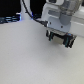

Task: Open the kcup holder, insert the kcup into the holder, and close the kcup holder

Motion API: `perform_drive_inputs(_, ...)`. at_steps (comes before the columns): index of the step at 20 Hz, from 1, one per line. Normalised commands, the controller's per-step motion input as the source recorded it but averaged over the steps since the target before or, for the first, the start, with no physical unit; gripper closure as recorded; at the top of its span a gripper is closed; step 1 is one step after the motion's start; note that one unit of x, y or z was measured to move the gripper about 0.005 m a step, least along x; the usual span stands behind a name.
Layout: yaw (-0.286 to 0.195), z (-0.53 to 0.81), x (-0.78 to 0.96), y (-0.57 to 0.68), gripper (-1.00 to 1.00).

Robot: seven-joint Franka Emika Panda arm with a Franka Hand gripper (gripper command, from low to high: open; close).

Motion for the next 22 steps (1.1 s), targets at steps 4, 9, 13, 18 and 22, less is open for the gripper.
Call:
perform_drive_inputs(4,0.253,-0.17,-0.04,0.11,-1.00)
perform_drive_inputs(9,0.165,-0.04,-0.22,0.32,-1.00)
perform_drive_inputs(13,0.131,0.03,-0.20,0.49,-1.00)
perform_drive_inputs(18,0.103,0.02,-0.38,0.52,-1.00)
perform_drive_inputs(22,0.092,0.06,-0.50,0.54,-1.00)
